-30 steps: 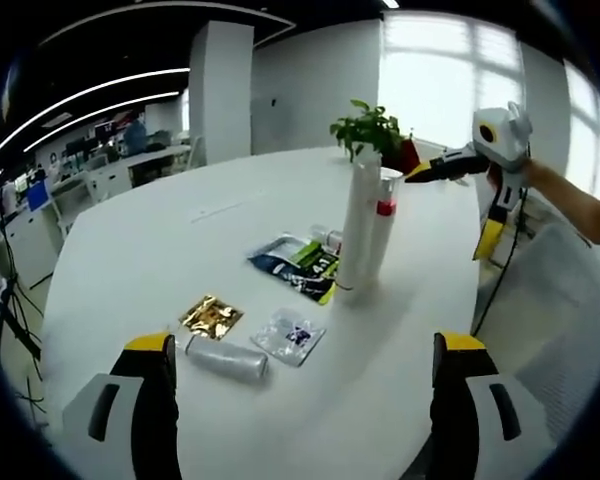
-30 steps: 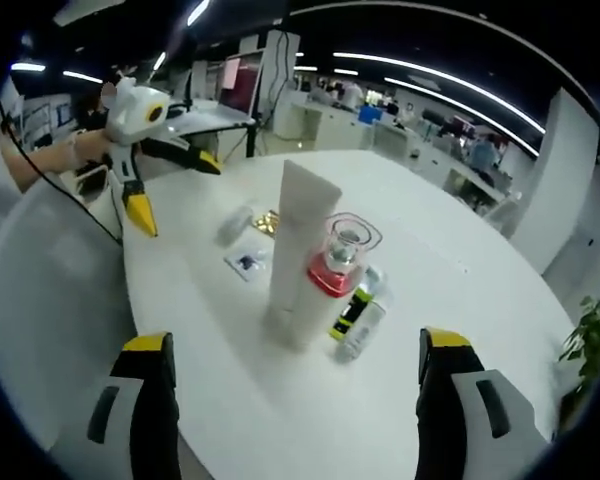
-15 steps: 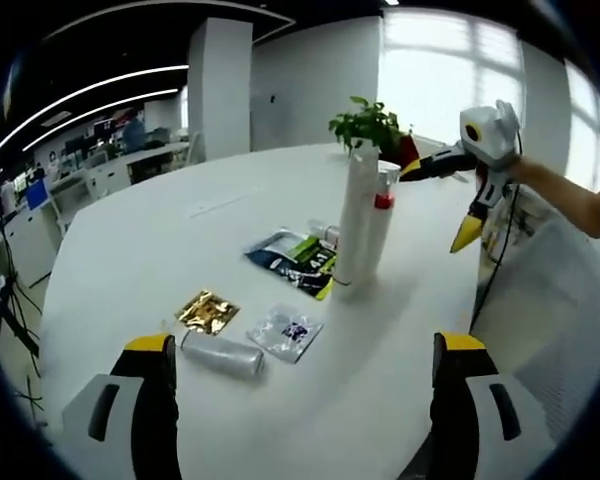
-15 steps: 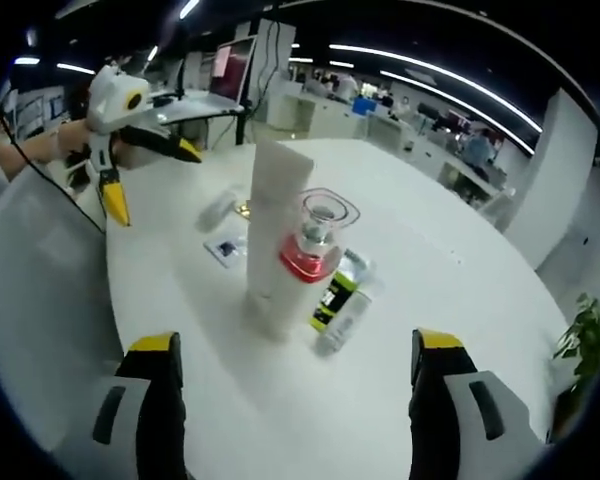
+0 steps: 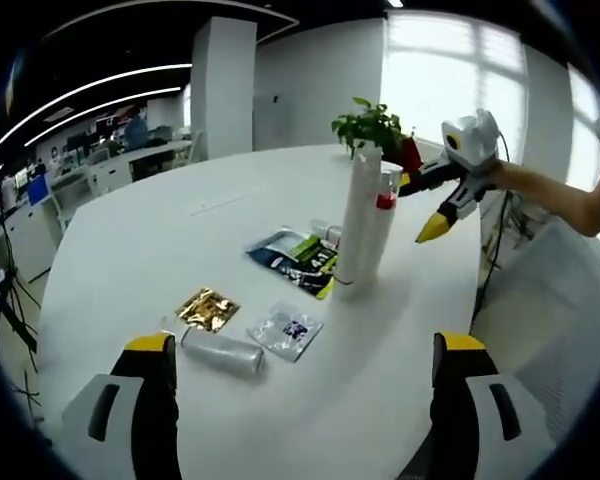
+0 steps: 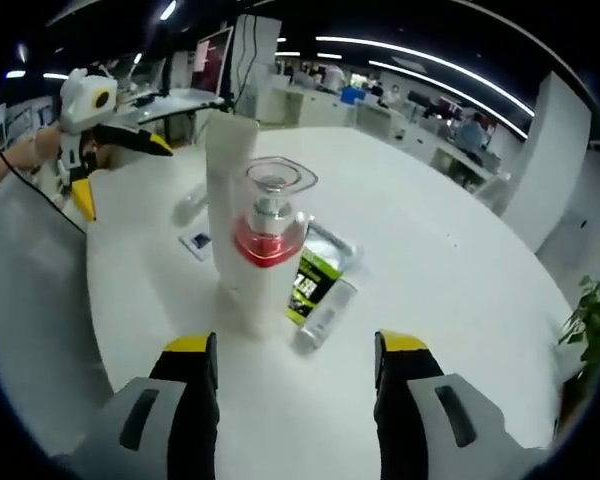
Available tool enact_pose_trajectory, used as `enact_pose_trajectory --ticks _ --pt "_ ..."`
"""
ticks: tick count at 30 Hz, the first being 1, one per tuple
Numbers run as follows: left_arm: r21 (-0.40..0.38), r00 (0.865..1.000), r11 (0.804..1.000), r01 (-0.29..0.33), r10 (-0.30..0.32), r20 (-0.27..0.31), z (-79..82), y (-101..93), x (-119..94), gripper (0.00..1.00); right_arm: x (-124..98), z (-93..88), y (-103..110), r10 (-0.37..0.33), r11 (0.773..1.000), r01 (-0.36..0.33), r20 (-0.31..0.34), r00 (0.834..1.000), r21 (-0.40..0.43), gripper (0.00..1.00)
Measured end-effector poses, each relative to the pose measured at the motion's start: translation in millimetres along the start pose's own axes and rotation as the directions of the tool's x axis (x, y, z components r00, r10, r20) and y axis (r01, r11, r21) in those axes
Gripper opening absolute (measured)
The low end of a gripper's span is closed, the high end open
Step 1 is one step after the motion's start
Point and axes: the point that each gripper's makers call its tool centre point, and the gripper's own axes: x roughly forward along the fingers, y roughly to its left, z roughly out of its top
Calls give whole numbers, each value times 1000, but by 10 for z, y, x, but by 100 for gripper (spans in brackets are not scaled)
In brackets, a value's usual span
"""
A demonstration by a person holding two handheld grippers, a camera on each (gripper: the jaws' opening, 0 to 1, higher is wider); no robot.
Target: Arrange the skincare products in the storage area until every visible bottle or jar stands upright without overlapping.
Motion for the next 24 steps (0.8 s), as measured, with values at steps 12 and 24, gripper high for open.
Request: enact_pose_trajectory --ticks 12,24 --pt "-8 1000 1000 -2 2 -6 -7 -20 6 98 214 -96 -169 -29 999 30 -30 999 29 39" --pt "-13 1000 1000 -2 2 -18 -36 -35 20 98 442 -143 -162 -21 1000 21 -68 997 6 37"
